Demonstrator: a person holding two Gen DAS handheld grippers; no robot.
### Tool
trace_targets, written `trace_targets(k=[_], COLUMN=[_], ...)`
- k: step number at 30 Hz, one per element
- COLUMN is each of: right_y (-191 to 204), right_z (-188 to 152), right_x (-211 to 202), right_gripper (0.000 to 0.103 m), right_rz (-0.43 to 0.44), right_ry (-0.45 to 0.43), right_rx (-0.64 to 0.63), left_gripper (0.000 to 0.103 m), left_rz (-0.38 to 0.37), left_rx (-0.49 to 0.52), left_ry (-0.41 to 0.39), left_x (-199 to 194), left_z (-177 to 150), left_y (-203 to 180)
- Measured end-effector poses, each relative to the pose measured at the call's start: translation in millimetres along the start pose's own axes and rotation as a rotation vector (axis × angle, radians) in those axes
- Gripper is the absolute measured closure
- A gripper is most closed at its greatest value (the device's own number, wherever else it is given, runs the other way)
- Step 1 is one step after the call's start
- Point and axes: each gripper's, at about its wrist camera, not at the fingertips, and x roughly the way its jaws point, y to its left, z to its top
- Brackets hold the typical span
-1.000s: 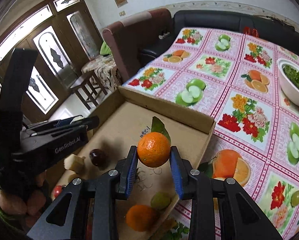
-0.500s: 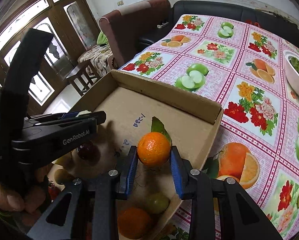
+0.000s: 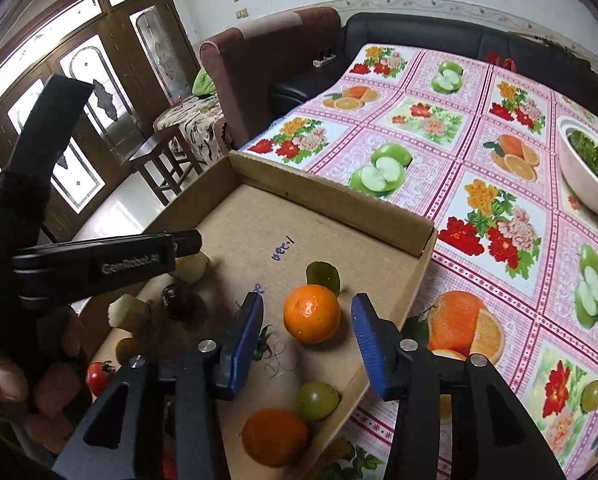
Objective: Organize fruits
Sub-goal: 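Open the right tool to drop the mandarin while the left tool releases the bun, then grasp the dried red date on the tablecloth with the left tool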
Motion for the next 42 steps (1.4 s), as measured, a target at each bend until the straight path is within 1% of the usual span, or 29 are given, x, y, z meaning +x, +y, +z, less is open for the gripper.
trace_targets(k=[3,7,11,13,15,20,27,34,42], right_y=[-1.1,-5.6,-14.6,-23.7,-32.3,-52.0,-83.9,-111.4,-137.6], right_z=[-4.2,-14.8,-32.3,-44.3,-54.2,-82.0,-114.9,-146.3,-179.0], right_x=[-12.6,-40.0,-71.1,-88.2,-101.9,-132.4,-157.1,-172.4,-187.4], right_gripper=[0.056,0.056,0.056,0.056,0.055,0.055,0.055,0.054,0.054], right_rz=[0.002,0.012,0.013,0.02,0.013,-0.02,-0.066,-0.107,-0.146], right_ry=[-0.016,-0.055,-0.094,-0.115,-0.131,-0.151,-0.164,-0.167,-0.163], right_rx=[0.013,0.035,0.062,0.092,0.114,0.156,0.23,0.29,0.356], left_gripper=[0.073,0.073,0.071,0.068,0.067,0.065,0.065,0.065,0.065], left_rz=[-0.008,-0.033,-0.088,-0.112,-0.124,-0.18,-0.233,-0.254,-0.266], left_rx=[-0.011,-0.02,-0.027,-0.011,0.015,0.089,0.162,0.201,0.25], left_ry=[-0.021,-0.052,-0.073,-0.089,-0.109,-0.119,-0.1,-0.075,-0.041], left_x=[-12.9,-34.7,-59.2,-71.3,-83.7,-105.3,-119.1,-123.1,-123.3], left_z=[-3.2,-13.6,-34.2,-46.6,-59.3,-86.5,-119.1,-149.9,-176.6], left_y=[3.1,7.2,7.1,2.1,-6.0,-29.1,-55.2,-77.0,-97.9])
